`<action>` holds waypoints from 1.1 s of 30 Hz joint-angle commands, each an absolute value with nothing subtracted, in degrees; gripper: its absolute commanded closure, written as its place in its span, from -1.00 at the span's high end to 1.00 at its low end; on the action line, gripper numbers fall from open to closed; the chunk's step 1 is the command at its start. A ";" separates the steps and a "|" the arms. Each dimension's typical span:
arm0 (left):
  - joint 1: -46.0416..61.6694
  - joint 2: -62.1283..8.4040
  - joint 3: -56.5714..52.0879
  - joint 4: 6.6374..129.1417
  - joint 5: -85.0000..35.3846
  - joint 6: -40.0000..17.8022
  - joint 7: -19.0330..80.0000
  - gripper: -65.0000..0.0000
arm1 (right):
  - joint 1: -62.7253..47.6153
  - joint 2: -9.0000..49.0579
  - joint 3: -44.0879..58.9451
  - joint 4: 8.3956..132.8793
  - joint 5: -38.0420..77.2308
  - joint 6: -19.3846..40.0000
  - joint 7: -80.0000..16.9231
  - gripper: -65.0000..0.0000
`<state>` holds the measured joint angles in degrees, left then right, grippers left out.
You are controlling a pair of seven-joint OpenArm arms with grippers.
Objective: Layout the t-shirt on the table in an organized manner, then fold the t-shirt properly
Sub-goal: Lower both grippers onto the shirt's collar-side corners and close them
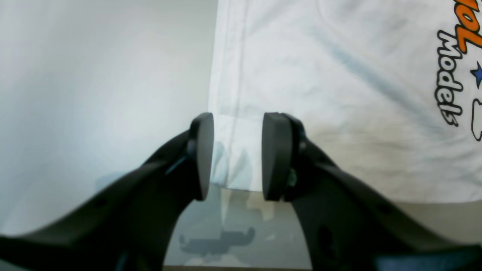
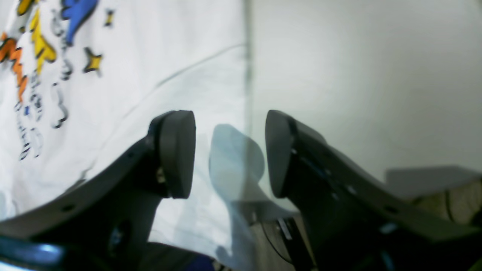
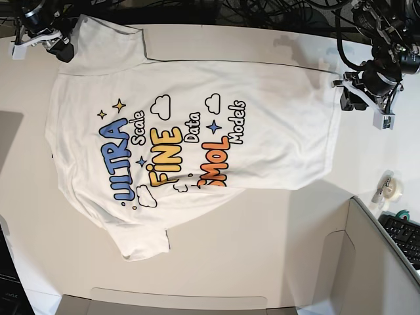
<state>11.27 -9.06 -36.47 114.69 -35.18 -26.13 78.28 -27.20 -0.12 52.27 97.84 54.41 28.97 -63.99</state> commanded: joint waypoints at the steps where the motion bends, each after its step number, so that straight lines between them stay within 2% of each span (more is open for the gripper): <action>1: 10.77 -9.71 -36.53 115.56 -36.00 -25.98 78.11 -0.34 | -28.79 -1.19 51.30 97.27 49.89 28.26 -70.02 -0.08; 16: 10.68 -9.80 -36.53 115.56 -36.00 -25.98 78.11 -0.34 | -29.41 -1.98 48.66 95.96 49.89 28.26 -70.02 -0.10; 23: 10.68 -9.98 -37.05 115.56 -35.91 -25.98 78.11 -0.34 | -27.47 -1.63 47.43 88.66 49.80 28.26 -70.02 -0.71; 27: 10.77 -10.24 -38.29 115.56 -35.91 -25.98 78.11 -0.34 | -27.38 -1.54 45.58 88.04 49.80 28.09 -69.93 -0.97; 31: 10.77 -8.84 -44.26 113.71 -36.26 -25.98 78.11 -0.32 | -27.30 -1.54 44.70 88.04 49.80 27.82 -69.85 -1.00; 33: 10.77 -8.31 -47.60 112.13 -36.26 -25.98 78.11 -0.23 | -27.30 -1.54 44.70 88.04 49.80 27.82 -69.85 -1.00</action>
